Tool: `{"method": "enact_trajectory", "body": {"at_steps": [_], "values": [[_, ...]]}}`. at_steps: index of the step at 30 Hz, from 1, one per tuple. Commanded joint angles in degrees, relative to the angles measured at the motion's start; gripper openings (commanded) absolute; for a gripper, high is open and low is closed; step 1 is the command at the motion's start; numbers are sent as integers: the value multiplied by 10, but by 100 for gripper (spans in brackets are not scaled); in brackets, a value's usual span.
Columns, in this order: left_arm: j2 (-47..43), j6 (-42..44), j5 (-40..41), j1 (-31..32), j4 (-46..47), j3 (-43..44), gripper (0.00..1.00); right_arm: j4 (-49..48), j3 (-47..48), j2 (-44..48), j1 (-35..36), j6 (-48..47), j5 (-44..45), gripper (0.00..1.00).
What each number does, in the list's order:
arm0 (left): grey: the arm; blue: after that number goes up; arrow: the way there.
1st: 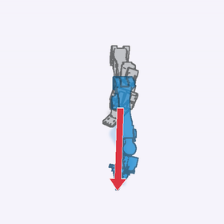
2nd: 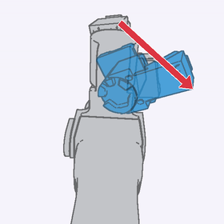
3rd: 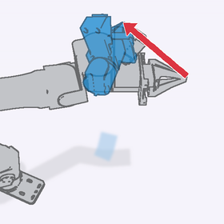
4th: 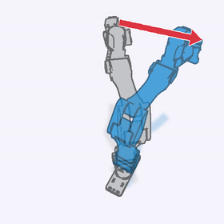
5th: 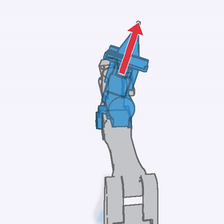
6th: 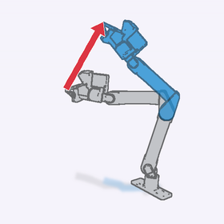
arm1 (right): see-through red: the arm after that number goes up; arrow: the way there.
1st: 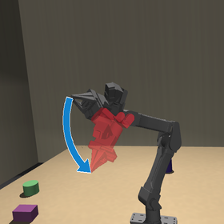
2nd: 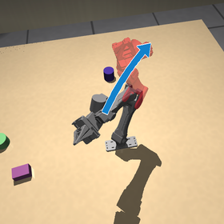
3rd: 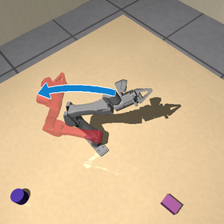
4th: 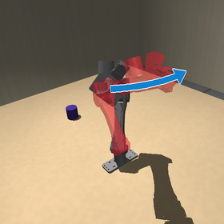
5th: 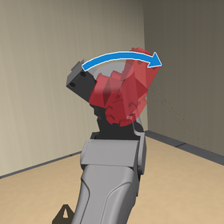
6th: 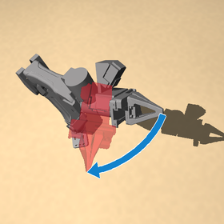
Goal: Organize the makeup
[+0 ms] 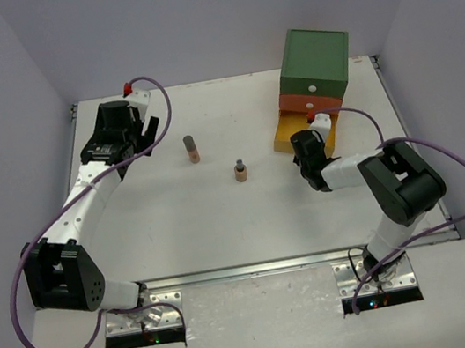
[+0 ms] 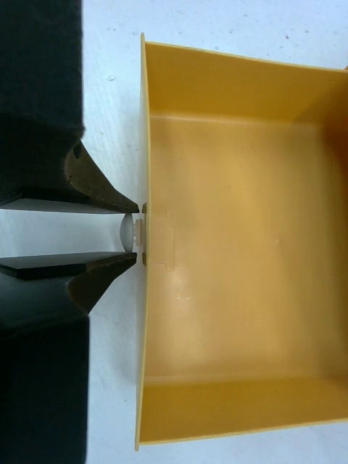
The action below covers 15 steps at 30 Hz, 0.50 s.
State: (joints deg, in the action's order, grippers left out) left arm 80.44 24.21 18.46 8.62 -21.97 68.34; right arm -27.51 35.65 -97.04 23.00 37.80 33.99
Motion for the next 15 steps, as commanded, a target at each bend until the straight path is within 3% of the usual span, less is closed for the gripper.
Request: {"method": "enact_trajectory", "body": {"at_steps": [1,8,15], "values": [[-21,0,-6,-7,26,-2,100,-15,-5,28,8,17,18,9],[-20,-1,-10,-7,25,-2,100,-42,-30,64,8,-30,-50,44],[-18,-5,-11,-7,22,-1,100,13,-23,141,8,-184,-223,54]]}}
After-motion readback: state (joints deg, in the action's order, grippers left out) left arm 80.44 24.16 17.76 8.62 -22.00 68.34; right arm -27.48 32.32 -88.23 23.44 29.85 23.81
